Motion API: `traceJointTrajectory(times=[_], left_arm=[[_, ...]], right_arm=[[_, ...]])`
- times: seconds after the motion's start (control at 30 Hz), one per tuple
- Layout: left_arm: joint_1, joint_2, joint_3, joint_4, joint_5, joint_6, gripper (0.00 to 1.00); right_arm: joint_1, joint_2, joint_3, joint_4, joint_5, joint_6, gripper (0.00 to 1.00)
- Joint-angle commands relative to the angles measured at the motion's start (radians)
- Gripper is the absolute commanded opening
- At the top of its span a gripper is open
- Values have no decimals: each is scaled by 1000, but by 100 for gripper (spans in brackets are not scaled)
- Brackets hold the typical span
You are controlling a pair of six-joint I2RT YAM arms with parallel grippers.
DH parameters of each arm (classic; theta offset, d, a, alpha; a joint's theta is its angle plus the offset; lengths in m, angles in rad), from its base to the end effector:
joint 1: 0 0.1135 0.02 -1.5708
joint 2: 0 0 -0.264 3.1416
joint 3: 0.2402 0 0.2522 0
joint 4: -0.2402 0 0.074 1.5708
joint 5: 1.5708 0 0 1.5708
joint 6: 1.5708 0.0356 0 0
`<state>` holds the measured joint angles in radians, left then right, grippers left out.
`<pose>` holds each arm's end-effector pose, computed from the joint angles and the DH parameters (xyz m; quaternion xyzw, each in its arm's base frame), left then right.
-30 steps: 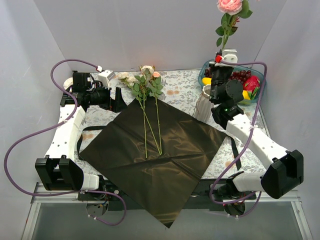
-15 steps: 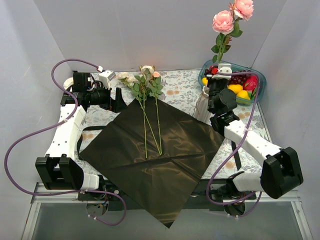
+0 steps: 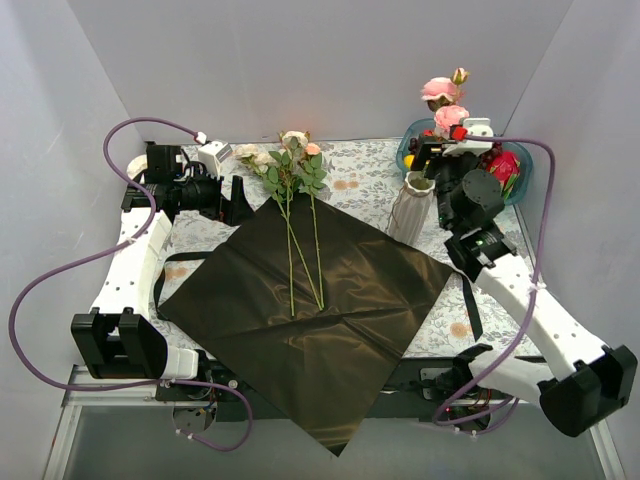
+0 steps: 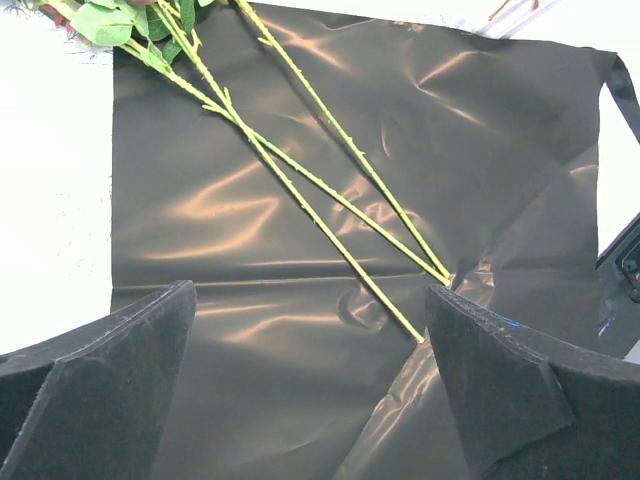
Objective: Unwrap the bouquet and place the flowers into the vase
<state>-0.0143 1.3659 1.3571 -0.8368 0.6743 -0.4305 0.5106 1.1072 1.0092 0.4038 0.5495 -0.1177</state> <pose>0.2789 -0.0262 0.3536 -0.0675 0.8875 -0.3755 0.2583 0.2282 0.1065 0.4168 0.0323 0.6088 -0.0058 0.7927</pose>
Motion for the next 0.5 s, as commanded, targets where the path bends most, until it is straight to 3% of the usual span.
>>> traceJointTrajectory(times=[0.0,0.17,0.27,0.4,0.47], left_arm=[[5,10,46,11,36,-2,98],[5,18,66,15,31,-11,98],[7,19,63,18,16,-14,98],[8,24,74,15,-4,-25,98],[8,30,85,16,-21,-31,98]], right_arm=[[12,-52,106,-146,-139,61,75],[135,9,281,-255,-241,20,74],[224,77,356,-302,-217,-20,72],[324,254,442,-402,-190,9,58],[324,325,462,-502,-209,82,57]])
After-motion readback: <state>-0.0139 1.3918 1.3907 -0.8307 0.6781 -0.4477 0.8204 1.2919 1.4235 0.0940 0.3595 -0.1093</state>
